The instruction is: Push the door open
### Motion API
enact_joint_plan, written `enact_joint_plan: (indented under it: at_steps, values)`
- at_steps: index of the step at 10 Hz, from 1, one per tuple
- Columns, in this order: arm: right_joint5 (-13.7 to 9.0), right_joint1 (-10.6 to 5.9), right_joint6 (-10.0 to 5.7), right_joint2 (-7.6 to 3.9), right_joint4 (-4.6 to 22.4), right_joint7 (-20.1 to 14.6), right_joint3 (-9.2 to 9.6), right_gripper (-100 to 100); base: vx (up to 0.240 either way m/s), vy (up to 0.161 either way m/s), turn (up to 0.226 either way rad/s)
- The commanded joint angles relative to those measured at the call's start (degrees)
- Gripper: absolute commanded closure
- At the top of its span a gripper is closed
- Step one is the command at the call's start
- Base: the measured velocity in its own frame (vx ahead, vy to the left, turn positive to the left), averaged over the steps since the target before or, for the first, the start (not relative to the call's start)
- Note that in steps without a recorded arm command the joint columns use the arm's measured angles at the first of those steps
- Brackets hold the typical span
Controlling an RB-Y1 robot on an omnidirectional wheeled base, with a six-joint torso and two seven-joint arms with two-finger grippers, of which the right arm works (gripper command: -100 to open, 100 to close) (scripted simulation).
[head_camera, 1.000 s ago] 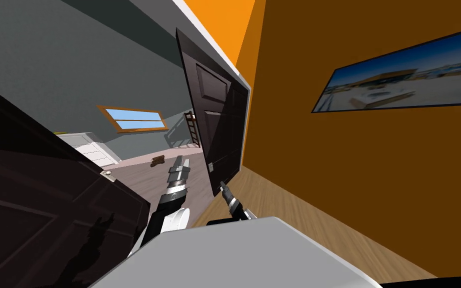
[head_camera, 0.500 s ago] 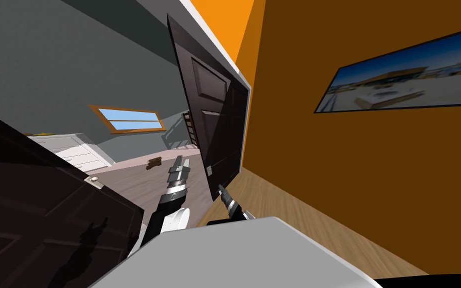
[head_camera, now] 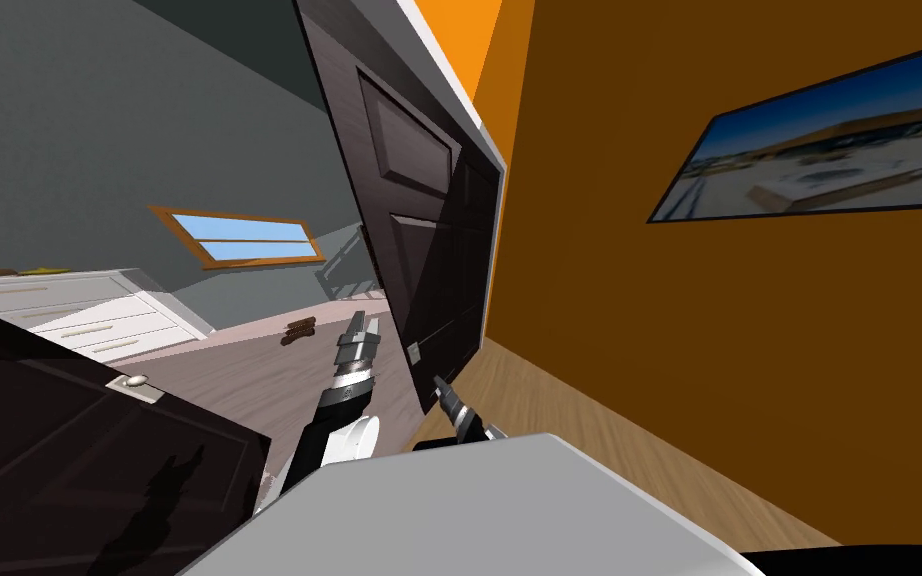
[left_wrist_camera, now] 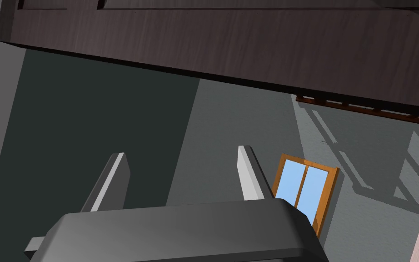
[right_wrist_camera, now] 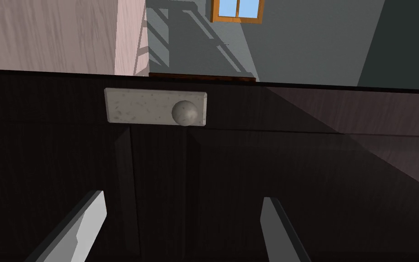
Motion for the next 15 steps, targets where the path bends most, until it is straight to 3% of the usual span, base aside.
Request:
enact_joint_plan:
  at_steps: [1, 4, 14, 15]
  values:
    - [-0.15, -0.83, -0.36, 0.14, 1.77, -0.33, 0.85, -100, 0.165, 0.020, -0.022]
    - [-0.19, -1.05, -0.51, 0.24, 2.51, -0.29, 0.82, -100, 0.097, 0.025, 0.006]
    - [-0.30, -1.61, -0.53, 1.65, 4.25, 0.20, -0.58, -100, 0.143, 0.137, 0.026]
    - [-0.30, -1.61, -0.53, 1.65, 4.25, 0.20, -0.58, 100, -0.008, -0.009, -0.001]
